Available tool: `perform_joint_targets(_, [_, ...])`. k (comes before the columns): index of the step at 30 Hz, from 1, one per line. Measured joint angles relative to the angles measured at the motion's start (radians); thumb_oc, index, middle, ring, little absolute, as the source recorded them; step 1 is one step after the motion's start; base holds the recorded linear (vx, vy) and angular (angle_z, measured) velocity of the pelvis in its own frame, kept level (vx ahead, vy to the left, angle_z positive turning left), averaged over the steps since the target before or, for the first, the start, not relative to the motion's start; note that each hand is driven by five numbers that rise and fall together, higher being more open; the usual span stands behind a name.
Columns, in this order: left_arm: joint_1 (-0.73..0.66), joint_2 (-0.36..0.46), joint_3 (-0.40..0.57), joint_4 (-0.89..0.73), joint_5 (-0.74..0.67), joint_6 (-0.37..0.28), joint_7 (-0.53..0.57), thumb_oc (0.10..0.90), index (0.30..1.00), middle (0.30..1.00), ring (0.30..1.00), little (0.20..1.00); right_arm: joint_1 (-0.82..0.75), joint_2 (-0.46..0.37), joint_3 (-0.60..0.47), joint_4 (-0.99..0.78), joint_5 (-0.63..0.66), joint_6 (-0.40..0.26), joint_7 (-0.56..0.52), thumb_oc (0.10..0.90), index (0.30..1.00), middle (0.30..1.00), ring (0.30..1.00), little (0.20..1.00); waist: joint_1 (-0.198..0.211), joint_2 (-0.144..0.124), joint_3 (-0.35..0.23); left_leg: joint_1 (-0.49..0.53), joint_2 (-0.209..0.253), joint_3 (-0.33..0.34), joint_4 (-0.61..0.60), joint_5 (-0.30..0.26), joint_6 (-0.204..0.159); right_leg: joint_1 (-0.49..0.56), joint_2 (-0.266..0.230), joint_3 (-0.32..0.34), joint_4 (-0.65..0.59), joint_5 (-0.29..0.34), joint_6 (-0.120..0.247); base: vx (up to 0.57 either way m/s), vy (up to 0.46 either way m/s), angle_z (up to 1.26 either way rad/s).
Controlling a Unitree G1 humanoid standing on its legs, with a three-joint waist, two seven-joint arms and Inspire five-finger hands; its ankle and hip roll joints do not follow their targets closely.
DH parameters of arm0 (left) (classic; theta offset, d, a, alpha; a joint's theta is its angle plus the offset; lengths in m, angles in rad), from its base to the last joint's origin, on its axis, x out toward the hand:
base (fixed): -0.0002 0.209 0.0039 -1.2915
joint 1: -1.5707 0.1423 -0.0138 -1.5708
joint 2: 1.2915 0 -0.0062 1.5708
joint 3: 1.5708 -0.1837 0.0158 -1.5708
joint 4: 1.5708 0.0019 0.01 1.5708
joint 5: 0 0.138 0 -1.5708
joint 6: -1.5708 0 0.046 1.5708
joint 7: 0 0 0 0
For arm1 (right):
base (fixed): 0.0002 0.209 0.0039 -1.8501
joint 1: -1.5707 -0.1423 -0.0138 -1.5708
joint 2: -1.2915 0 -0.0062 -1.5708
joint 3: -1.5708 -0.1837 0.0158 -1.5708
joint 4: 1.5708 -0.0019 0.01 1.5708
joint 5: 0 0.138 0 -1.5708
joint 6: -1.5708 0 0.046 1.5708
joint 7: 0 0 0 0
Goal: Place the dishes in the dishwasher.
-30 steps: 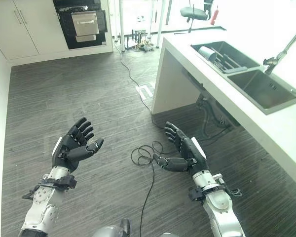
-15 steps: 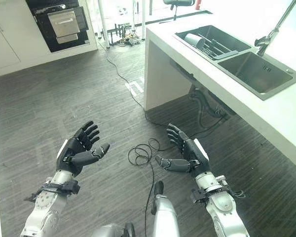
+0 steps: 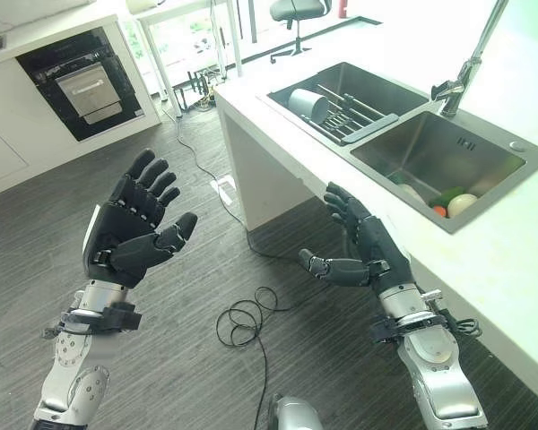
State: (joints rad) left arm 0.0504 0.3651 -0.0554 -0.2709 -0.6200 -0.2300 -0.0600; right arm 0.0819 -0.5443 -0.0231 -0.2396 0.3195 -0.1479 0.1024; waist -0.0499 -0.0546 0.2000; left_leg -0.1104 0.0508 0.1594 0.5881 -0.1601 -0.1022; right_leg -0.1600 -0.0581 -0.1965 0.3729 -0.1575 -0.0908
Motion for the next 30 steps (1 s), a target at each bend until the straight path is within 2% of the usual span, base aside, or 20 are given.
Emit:
perform_joint_targets(1, [0.013,0.004,0.000,0.007,-0.002,-0.007,-0.011,0.800,0.900,0.900,0.900,0.900,-0.001,0.004,0.006,0.003,0.000,-0.001,0.007,0.800,0.900,0.900,0.900,0.900,0.000,-0.004,0.002,-0.043,0.004,0.030,-0.112,-0.009,0.025,0.029,0.016,0.005,-0.020,0.000,0.068,0.18,0.309,-0.08])
perform_joint_targets(2, [0.014,-0.012,-0.009,0.028,-0.003,-0.012,-0.020,0.800,0.900,0.900,0.900,0.900,-0.013,0.002,-0.001,0.009,0.000,-0.005,0.011,0.800,0.900,0.900,0.900,0.900,-0.019,0.071,0.031,-0.073,0.072,0.027,-0.225,0.018,0.066,-0.001,0.065,0.019,0.087,0.025,0.368,0.18,0.280,-0.10])
perform_joint_targets(3, [0.024,-0.014,0.003,0.027,-0.003,-0.018,-0.030,0.800,0.900,0.900,0.900,0.900,-0.009,-0.021,0.003,-0.022,0.002,-0.008,0.013,0.800,0.900,0.900,0.900,0.900,-0.021,0.081,0.035,-0.129,0.105,0.024,-0.276,0.056,0.074,-0.054,0.033,0.069,0.170,-0.045,0.184,0.20,0.310,-0.03])
perform_joint_targets(4, [0.026,0.006,0.010,0.035,-0.004,-0.041,-0.044,0.800,0.900,0.900,0.900,0.900,0.000,-0.013,0.002,-0.041,0.005,-0.020,0.022,0.800,0.900,0.900,0.900,0.900,-0.025,0.054,0.020,-0.195,0.106,-0.007,-0.260,0.070,0.043,-0.061,0.003,0.111,0.183,-0.108,0.095,0.20,0.286,0.02])
perform_joint_targets(5, [0.044,0.004,0.009,0.042,-0.004,-0.039,-0.054,0.800,0.900,0.900,0.900,0.900,0.013,-0.012,0.001,-0.050,0.007,-0.024,0.030,0.800,0.900,0.900,0.900,0.900,-0.027,0.084,0.009,-0.261,0.141,-0.075,-0.269,0.095,0.022,-0.071,0.022,0.087,0.186,-0.121,0.073,0.17,0.287,-0.30])
perform_joint_targets(6, [0.056,0.006,0.017,0.042,-0.004,-0.040,-0.064,0.800,0.900,0.900,0.900,0.900,0.020,-0.014,0.001,-0.056,0.006,-0.023,0.037,0.800,0.900,0.900,0.900,0.900,-0.001,0.088,0.010,-0.305,0.156,-0.120,-0.277,0.103,0.016,-0.072,0.031,0.103,0.185,-0.122,0.048,0.16,0.322,-0.50])
perform_joint_targets(7, [0.056,-0.001,0.021,0.048,-0.005,-0.041,-0.063,0.800,0.900,0.900,0.900,0.900,0.026,-0.015,0.001,-0.056,0.006,-0.021,0.041,0.800,0.900,0.900,0.900,0.900,0.011,0.083,0.013,-0.318,0.156,-0.128,-0.278,0.104,0.017,-0.060,0.030,0.121,0.178,-0.117,0.040,0.17,0.402,-0.52])
perform_joint_targets(9, [0.055,-0.011,0.020,0.049,-0.005,-0.059,-0.071,0.800,0.900,0.900,0.900,0.900,0.029,-0.027,0.002,-0.058,0.006,-0.019,0.040,0.800,0.900,0.900,0.900,0.900,0.011,0.088,0.010,-0.315,0.157,-0.136,-0.283,0.108,0.023,-0.031,0.030,0.135,0.160,-0.122,0.061,0.14,0.362,-0.24])
perform_joint_targets(10, [0.050,-0.012,0.020,0.049,-0.005,-0.084,-0.080,0.800,0.900,0.900,0.900,0.900,0.020,-0.044,0.002,-0.058,0.006,-0.020,0.040,0.800,0.900,0.900,0.900,0.900,0.027,0.094,0.006,-0.288,0.156,-0.128,-0.293,0.112,0.027,-0.020,0.031,0.151,0.149,-0.116,0.064,0.13,0.301,-0.38])
perform_joint_targets(13, [0.009,-0.012,0.019,0.050,-0.003,-0.104,-0.075,0.800,0.900,0.900,0.900,0.900,0.015,-0.042,0.001,-0.059,0.009,-0.020,0.034,0.800,0.900,0.900,0.900,0.900,0.025,0.107,-0.001,-0.169,0.131,-0.078,-0.342,0.128,0.036,0.034,0.024,0.166,0.100,-0.116,0.084,0.17,0.316,-0.19])
perform_joint_targets(14, [-0.014,-0.009,0.019,0.052,-0.004,-0.104,-0.074,0.800,0.900,0.900,0.900,0.900,0.016,-0.039,0.001,-0.062,0.017,-0.020,0.030,0.800,0.900,0.900,0.900,0.900,0.024,0.105,-0.001,-0.135,0.108,-0.084,-0.377,0.172,0.033,0.046,0.011,0.167,0.098,-0.124,0.101,0.17,0.270,-0.05])
perform_joint_targets(16, [-0.061,-0.004,0.020,0.056,-0.004,-0.102,-0.075,0.800,0.900,0.900,0.900,0.900,0.024,-0.022,0.000,-0.075,0.026,-0.021,0.022,0.800,0.900,0.900,0.900,0.900,0.026,0.077,-0.002,-0.122,0.056,-0.056,-0.367,0.234,0.048,0.071,-0.052,0.162,0.096,-0.145,0.149,0.14,0.243,0.10])
perform_joint_targets(18, [-0.087,0.007,0.020,0.055,-0.004,-0.095,-0.078,0.800,0.900,0.900,0.900,0.900,0.025,0.027,0.001,-0.077,0.027,-0.021,0.011,0.800,0.900,0.900,0.900,0.900,0.027,0.053,-0.004,-0.120,-0.006,-0.052,-0.342,0.200,0.090,0.108,-0.122,0.125,0.068,-0.140,0.180,0.13,0.245,0.32])
perform_joint_targets(20, [-0.108,0.013,0.022,0.056,-0.004,-0.080,-0.079,0.800,0.900,0.900,0.900,0.900,0.024,0.068,0.002,-0.076,0.038,-0.020,-0.005,0.800,0.900,0.900,0.900,0.900,0.042,0.040,-0.004,-0.120,-0.053,-0.051,-0.316,0.161,0.125,0.141,-0.165,0.085,0.025,-0.114,0.207,0.15,0.272,0.26])
perform_joint_targets(24, [-0.108,0.020,0.039,0.056,-0.003,-0.073,-0.084,0.800,0.900,0.900,0.900,0.900,0.010,0.118,0.003,-0.076,0.038,-0.021,-0.012,0.800,0.900,0.900,0.900,0.900,0.076,0.032,-0.003,-0.102,-0.079,-0.035,-0.316,0.129,0.167,0.169,-0.210,0.016,-0.008,-0.032,0.198,0.14,0.172,-0.01])
perform_joint_targets(25, [-0.093,0.022,0.051,0.054,-0.002,-0.073,-0.084,0.800,0.900,0.900,0.900,0.900,0.009,0.128,0.009,-0.074,0.038,-0.021,-0.014,0.800,0.900,0.900,0.900,0.900,0.084,0.031,-0.003,-0.090,-0.071,-0.024,-0.313,0.117,0.176,0.176,-0.205,-0.020,-0.018,0.004,0.220,0.07,0.057,-0.39])
perform_joint_targets(27, [-0.061,0.023,0.076,0.054,-0.002,-0.073,-0.083,0.800,0.900,0.900,0.900,0.900,0.009,0.151,0.020,-0.072,0.038,-0.022,-0.015,0.800,0.900,0.900,0.900,0.900,0.080,0.029,-0.001,-0.060,-0.048,-0.003,-0.330,0.111,0.184,0.160,-0.200,-0.060,0.002,0.043,0.230,0.07,-0.018,-0.49])
perform_joint_targets(28, [-0.056,0.023,0.079,0.055,-0.003,-0.071,-0.084,0.800,0.900,0.900,0.900,0.900,0.015,0.149,0.021,-0.070,0.040,-0.023,-0.017,0.800,0.900,0.900,0.900,0.900,0.075,0.022,0.000,-0.048,-0.042,0.002,-0.344,0.107,0.184,0.147,-0.180,-0.059,0.007,0.021,0.239,0.08,-0.061,-0.35])
perform_joint_targets(30, [-0.058,0.050,0.079,0.054,-0.003,-0.071,-0.100,0.800,0.900,0.900,0.900,0.900,0.032,0.143,0.020,-0.069,0.095,-0.039,-0.023,0.800,0.900,0.900,0.900,0.900,0.055,-0.001,0.004,-0.045,-0.041,0.004,-0.361,0.106,0.174,0.073,-0.103,-0.027,0.015,-0.046,0.222,0.12,-0.111,-0.10])
